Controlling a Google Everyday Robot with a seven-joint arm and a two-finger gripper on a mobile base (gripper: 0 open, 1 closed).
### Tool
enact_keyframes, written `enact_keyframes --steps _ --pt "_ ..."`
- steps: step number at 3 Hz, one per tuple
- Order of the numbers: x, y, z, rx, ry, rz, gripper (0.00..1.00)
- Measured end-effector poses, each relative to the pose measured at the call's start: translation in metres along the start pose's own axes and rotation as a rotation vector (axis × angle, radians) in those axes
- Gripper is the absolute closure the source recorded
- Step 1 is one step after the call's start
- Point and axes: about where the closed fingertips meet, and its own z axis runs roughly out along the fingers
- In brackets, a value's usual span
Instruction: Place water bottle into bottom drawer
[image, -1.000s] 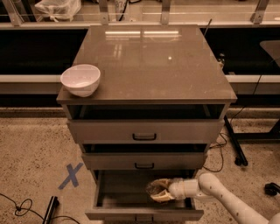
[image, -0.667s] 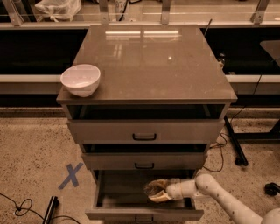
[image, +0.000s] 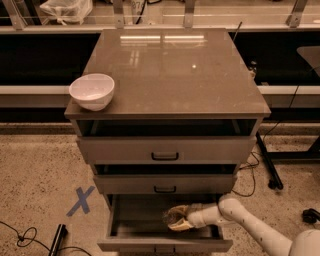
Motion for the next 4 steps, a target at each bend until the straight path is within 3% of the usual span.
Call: enact_keyframes --steps 1,2,3,4 --pt "0.0069 -0.0011 0.0016 0.025 0.014 0.031 0.58" --pt "0.0059 0.0007 0.0048 0.018 0.01 0.03 0.27" --pt "0.0055 0.0019 0.0069 0.015 0.008 0.03 0.04" --pt "0.0052 0.0025 0.0081 0.013 0.007 0.031 0.0"
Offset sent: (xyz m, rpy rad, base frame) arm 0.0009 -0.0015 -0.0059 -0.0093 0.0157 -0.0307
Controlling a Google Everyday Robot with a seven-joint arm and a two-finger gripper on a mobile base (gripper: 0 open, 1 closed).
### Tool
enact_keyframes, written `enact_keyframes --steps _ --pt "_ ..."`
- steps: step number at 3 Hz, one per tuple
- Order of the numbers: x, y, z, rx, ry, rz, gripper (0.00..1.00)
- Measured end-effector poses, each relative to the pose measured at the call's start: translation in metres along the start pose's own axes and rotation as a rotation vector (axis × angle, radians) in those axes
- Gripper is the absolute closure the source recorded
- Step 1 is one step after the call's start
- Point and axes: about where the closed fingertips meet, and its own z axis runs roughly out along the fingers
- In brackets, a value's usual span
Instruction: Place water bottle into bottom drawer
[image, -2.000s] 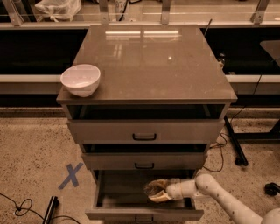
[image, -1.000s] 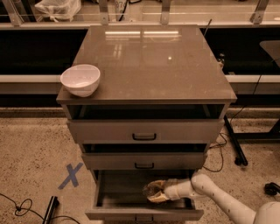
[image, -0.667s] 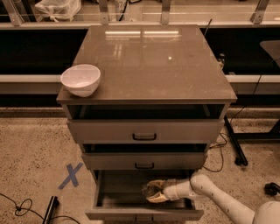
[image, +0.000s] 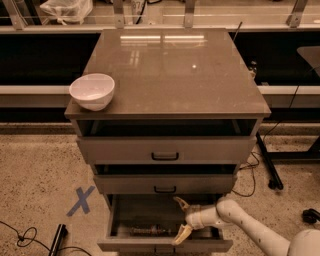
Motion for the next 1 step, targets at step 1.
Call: enact_keyframes --steps 1 --pt "0.0 0.0 0.0 0.0 0.0 0.0 0.0"
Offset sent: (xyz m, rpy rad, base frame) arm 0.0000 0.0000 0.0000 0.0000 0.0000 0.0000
